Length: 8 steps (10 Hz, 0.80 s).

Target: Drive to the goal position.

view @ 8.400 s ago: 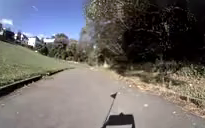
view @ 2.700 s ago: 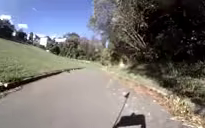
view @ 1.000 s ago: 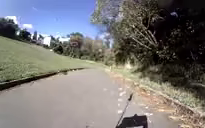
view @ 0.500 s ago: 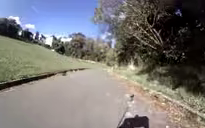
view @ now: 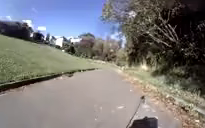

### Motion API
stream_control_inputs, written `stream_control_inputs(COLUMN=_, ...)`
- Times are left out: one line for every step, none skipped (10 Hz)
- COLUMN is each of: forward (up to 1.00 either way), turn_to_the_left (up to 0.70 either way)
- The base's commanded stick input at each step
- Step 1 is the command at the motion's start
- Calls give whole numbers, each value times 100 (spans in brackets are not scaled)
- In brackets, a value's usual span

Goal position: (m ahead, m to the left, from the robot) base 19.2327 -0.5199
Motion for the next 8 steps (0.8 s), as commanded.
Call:
stream_control_inputs(forward=100, turn_to_the_left=0)
stream_control_inputs(forward=100, turn_to_the_left=0)
stream_control_inputs(forward=100, turn_to_the_left=0)
stream_control_inputs(forward=100, turn_to_the_left=0)
stream_control_inputs(forward=100, turn_to_the_left=0)
stream_control_inputs(forward=100, turn_to_the_left=0)
stream_control_inputs(forward=100, turn_to_the_left=0)
stream_control_inputs(forward=100, turn_to_the_left=0)
